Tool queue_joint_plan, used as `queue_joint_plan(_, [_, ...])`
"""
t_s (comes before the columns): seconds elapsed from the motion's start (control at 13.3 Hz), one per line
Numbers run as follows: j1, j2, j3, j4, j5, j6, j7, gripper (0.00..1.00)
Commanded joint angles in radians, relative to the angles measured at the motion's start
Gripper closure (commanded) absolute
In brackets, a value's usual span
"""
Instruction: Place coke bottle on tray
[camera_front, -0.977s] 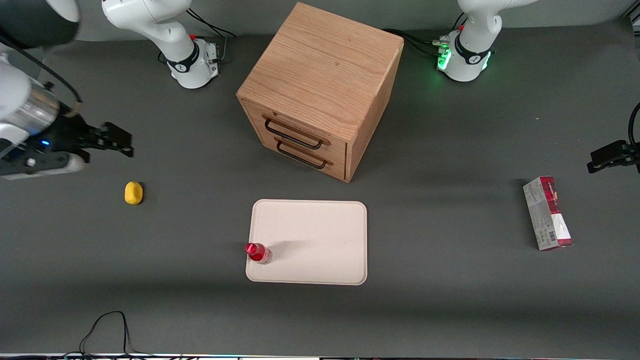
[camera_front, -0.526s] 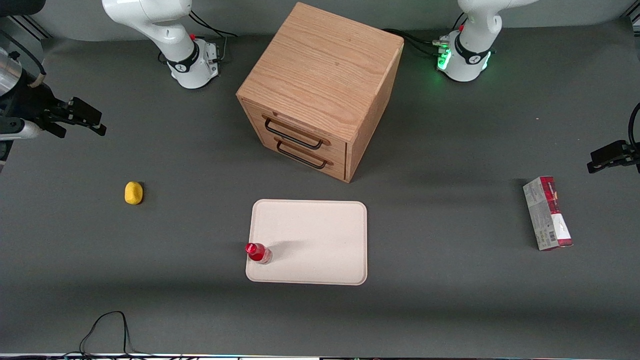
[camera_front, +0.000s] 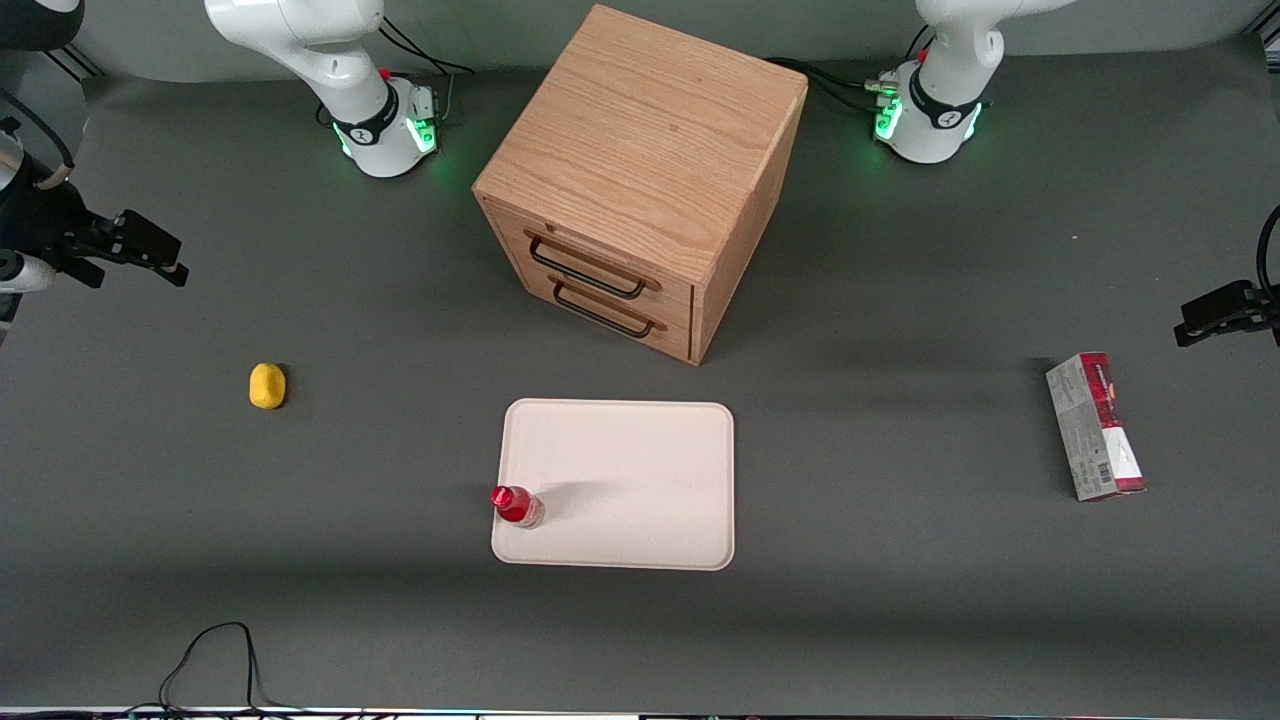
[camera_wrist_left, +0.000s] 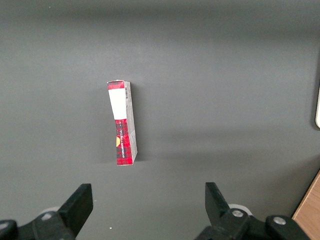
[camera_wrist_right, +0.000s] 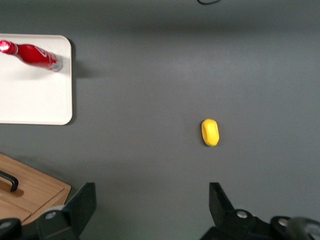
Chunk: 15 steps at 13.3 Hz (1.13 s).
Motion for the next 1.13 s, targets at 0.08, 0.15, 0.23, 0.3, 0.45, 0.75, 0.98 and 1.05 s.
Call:
queue_joint_plan(0.08, [-0.075,0.053,0.038,0.075,-0.009,-0.009,-0.08,0.0])
queue_joint_plan(0.15, [-0.092,0.052,0.055,0.074,-0.006,-0.01,-0.079,0.0])
queue_joint_plan(0.23, [-0.088,0.054,0.055,0.075,-0.006,-0.01,-0.068,0.0])
queue_joint_plan(0.3, [-0.082,0.054,0.055,0.075,-0.007,-0.018,-0.065,0.0])
queue_joint_plan(0.45, [-0.082,0.06,0.055,0.077,-0.01,-0.036,-0.066,0.0])
queue_joint_plan(0.75, [-0.076,0.086,0.059,0.097,-0.033,-0.036,-0.057,0.0])
queue_joint_plan(0.98, [-0.056,0.105,0.054,0.117,-0.04,-0.036,-0.053,0.0])
queue_joint_plan(1.05, [-0.038,0.105,0.049,0.115,-0.041,-0.036,-0.053,0.0])
